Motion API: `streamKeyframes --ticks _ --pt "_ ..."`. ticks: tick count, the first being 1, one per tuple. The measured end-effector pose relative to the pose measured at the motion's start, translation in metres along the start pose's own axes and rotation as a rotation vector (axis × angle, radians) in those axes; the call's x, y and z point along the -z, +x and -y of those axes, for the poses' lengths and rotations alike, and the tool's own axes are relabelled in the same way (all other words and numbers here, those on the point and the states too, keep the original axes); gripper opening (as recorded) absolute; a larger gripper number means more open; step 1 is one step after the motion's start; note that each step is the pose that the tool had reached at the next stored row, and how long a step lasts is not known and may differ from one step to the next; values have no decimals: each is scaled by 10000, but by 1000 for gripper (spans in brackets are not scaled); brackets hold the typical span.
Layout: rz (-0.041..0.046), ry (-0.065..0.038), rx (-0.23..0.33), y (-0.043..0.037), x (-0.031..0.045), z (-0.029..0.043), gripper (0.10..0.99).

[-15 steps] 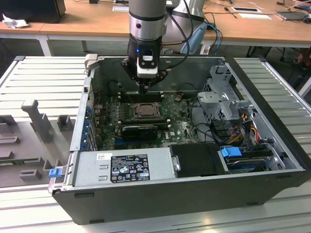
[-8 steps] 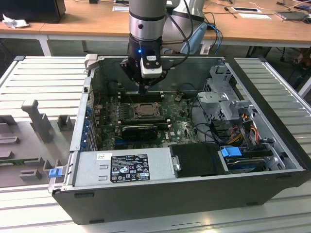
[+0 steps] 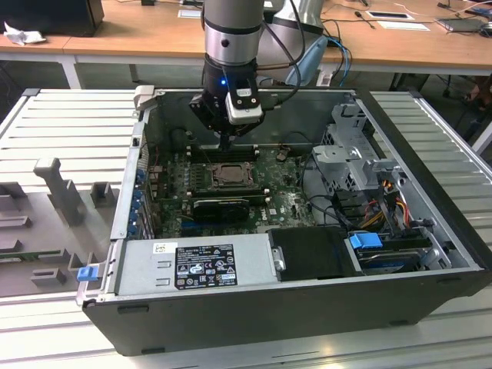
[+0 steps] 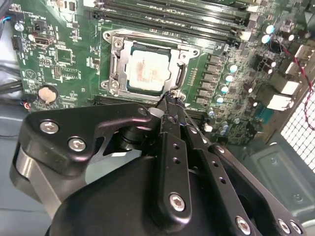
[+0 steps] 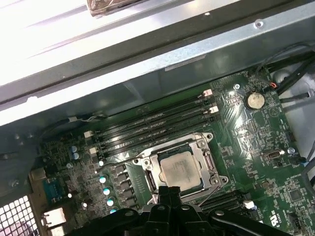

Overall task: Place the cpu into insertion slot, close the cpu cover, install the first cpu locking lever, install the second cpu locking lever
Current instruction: 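Install the first cpu locking lever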

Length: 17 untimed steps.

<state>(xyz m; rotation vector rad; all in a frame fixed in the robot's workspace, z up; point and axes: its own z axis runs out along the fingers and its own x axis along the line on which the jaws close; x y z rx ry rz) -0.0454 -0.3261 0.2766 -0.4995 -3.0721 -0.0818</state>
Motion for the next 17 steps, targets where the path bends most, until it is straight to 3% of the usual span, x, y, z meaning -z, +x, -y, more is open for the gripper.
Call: streamKeyframes --ticks 6,10,12,14,17 --pt "-36 28 771 0 -5 0 106" --pt "-71 60 1739 -1 -17 1 106" --pt "-33 58 1977 -1 -20 2 106" --pt "156 14 2092 2 -31 3 106" --pt "193 10 2296 1 -42 3 106"
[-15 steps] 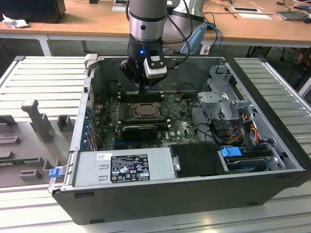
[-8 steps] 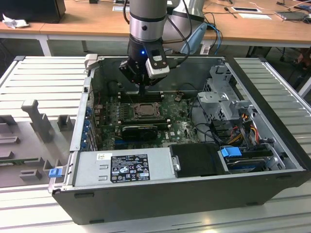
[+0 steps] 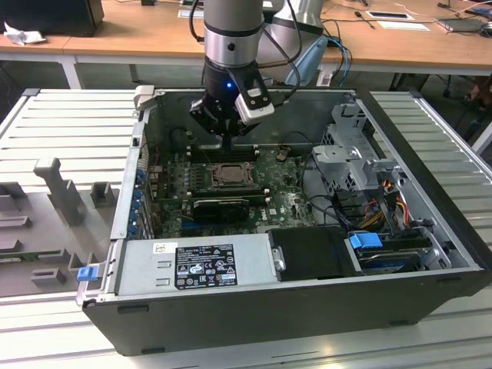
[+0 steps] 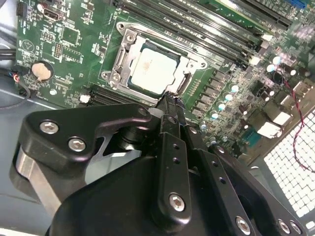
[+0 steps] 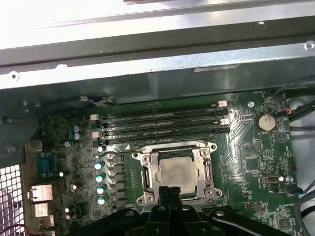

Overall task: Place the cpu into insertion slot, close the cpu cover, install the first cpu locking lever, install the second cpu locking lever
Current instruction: 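Install the first cpu locking lever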

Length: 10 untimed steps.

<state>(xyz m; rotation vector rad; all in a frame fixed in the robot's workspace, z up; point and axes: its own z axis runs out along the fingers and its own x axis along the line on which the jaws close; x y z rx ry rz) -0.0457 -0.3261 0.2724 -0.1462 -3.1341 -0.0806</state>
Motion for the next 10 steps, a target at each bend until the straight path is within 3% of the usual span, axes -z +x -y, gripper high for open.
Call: streamKeyframes --ticks 10 --pt "-31 3 593 -1 -5 8 106"
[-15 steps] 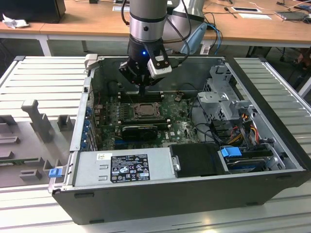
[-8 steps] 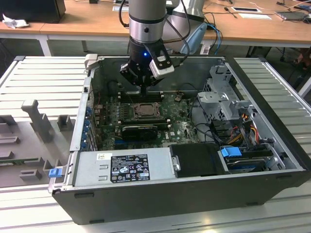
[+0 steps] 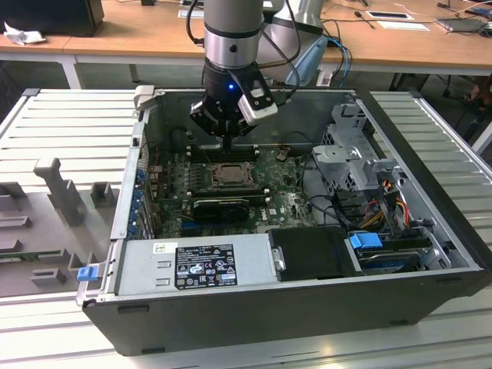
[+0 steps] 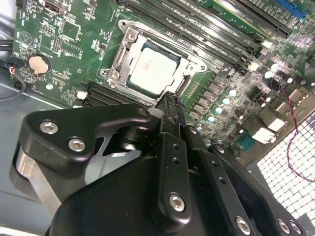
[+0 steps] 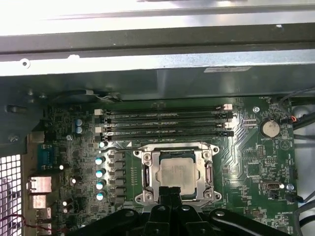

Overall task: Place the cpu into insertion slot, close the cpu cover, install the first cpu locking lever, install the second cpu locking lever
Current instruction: 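Install the first cpu locking lever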

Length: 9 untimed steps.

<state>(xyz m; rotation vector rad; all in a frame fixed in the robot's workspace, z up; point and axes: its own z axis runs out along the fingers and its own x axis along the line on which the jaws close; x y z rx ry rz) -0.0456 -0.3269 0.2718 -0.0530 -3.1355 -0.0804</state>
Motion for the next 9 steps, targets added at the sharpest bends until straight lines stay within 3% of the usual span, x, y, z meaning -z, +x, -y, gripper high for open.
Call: streamKeyframes --ticks 9 --pt "6 -14 409 9 -13 47 106"
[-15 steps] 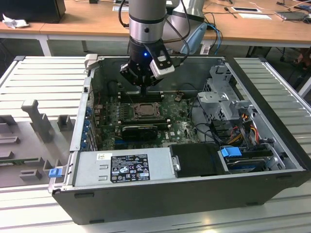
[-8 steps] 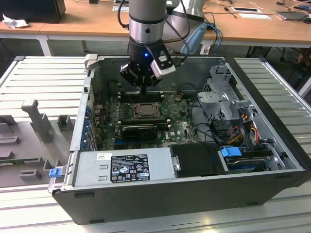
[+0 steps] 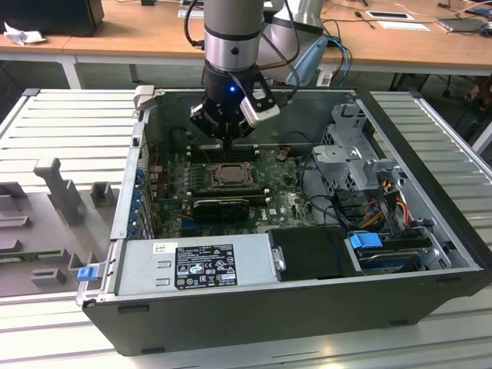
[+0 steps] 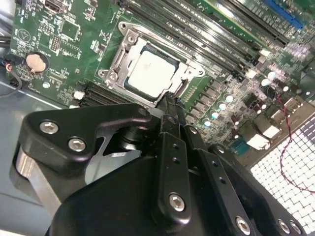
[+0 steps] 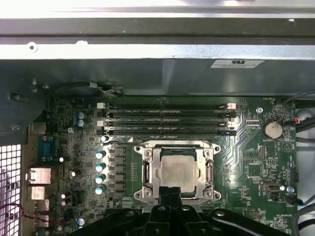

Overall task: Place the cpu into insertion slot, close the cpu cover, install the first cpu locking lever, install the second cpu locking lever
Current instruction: 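Install the first cpu locking lever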

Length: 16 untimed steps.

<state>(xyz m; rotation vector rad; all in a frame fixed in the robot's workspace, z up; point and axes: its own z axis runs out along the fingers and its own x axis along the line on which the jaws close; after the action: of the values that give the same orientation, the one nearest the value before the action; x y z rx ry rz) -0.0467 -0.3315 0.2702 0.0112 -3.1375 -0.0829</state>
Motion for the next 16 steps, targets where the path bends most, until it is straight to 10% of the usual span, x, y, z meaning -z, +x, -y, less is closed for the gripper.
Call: streamKeyframes --ticks 16 --pt "66 -105 53 374 -31 -1 106"
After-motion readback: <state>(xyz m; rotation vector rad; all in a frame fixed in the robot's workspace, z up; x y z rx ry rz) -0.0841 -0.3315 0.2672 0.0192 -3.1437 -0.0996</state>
